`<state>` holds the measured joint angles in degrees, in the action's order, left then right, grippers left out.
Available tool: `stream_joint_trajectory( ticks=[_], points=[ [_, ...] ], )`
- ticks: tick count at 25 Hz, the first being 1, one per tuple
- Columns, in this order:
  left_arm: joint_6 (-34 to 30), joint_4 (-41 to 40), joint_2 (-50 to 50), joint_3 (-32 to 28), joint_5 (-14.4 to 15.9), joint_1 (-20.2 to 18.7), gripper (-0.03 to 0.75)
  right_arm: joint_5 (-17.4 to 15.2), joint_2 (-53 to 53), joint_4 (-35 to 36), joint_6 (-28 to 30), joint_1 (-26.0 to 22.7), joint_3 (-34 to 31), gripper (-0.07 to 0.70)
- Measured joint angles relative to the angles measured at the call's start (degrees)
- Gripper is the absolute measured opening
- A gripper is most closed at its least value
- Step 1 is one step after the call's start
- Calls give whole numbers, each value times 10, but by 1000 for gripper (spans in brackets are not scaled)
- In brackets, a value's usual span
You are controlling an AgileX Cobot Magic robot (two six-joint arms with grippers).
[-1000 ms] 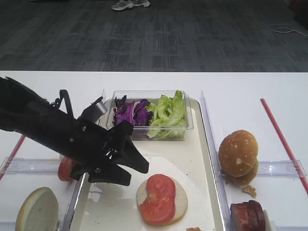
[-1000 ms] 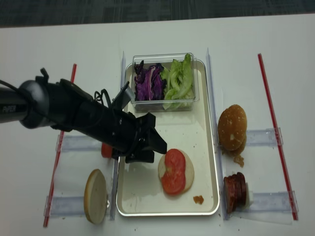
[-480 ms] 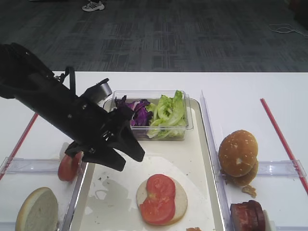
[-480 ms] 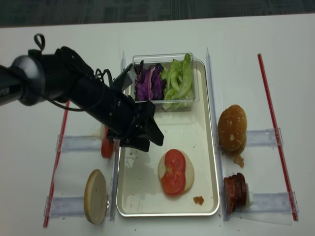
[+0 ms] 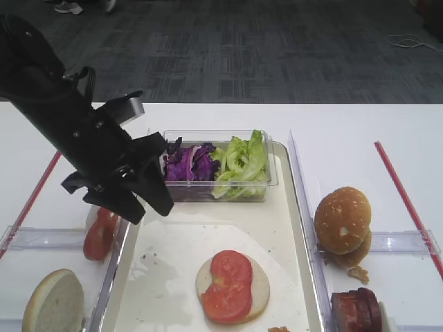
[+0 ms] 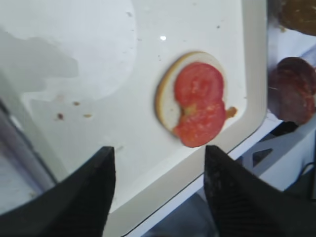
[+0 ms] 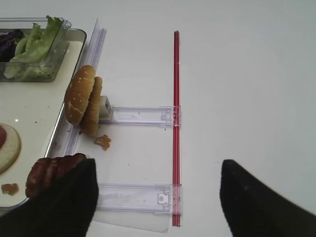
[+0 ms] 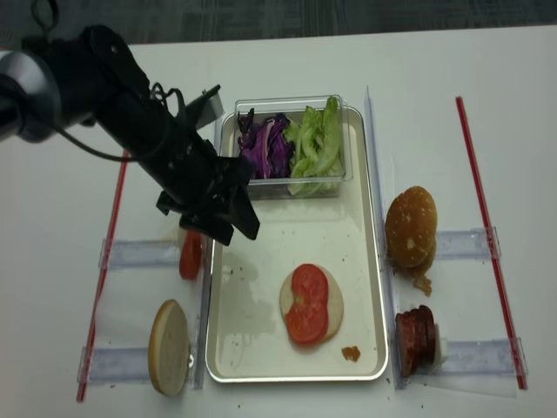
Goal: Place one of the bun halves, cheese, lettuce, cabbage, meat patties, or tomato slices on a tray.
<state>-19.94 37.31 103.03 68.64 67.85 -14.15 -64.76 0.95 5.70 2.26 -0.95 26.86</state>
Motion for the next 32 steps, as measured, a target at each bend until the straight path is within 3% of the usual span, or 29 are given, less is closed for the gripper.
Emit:
stream_joint_trajectory(
  ticks=[14, 24, 32],
  points=[
    [115, -265, 0, 13, 10, 1, 377, 0, 0, 0, 0, 0, 0, 531],
    [134, -309, 0, 15, 10, 13, 377, 0, 0, 0, 0, 0, 0, 531],
    [134, -337, -40, 16, 13, 84, 377, 0, 0, 0, 0, 0, 0, 531]
  ],
)
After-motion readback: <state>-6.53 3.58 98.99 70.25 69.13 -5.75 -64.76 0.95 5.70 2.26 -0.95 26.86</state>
